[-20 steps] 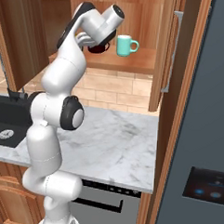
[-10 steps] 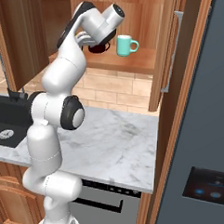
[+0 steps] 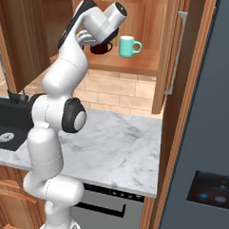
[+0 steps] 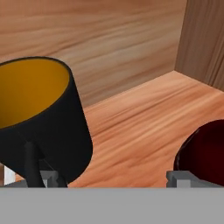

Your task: Pick the mug on the counter and place it in the cabinet with the handle facing the right, like the mugs already inside.

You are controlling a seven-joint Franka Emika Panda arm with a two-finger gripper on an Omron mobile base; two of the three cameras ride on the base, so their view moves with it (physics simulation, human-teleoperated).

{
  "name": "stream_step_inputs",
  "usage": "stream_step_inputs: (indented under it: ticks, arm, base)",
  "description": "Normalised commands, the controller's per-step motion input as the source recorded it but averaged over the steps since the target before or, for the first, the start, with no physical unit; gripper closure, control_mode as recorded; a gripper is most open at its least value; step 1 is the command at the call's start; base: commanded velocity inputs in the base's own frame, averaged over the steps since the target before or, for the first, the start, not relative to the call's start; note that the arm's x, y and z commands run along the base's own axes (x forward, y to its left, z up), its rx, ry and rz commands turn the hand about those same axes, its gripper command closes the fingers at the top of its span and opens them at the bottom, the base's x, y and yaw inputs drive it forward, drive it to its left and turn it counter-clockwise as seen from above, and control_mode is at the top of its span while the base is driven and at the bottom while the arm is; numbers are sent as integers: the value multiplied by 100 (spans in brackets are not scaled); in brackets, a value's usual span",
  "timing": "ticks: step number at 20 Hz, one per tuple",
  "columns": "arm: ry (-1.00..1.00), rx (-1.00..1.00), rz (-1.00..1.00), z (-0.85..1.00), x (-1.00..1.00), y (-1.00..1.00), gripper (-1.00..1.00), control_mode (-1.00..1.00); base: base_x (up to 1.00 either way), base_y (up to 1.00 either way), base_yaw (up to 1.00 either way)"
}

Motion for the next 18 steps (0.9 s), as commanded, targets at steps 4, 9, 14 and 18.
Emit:
stream_step_inputs:
  ticks: [4,9,14,18]
  arm:
    - [-3,0,0,11,-14,1,-100,-100]
    - [0,0,0,4,-14,1,-100,-100]
    - [0,-2,0,9,-20,-4,-100,-100]
    - [0,-6,0,7,-16,-13,-100,-100]
  base:
    - [0,0,0]
    - [0,0,0]
    - [0,0,0]
    - [0,0,0]
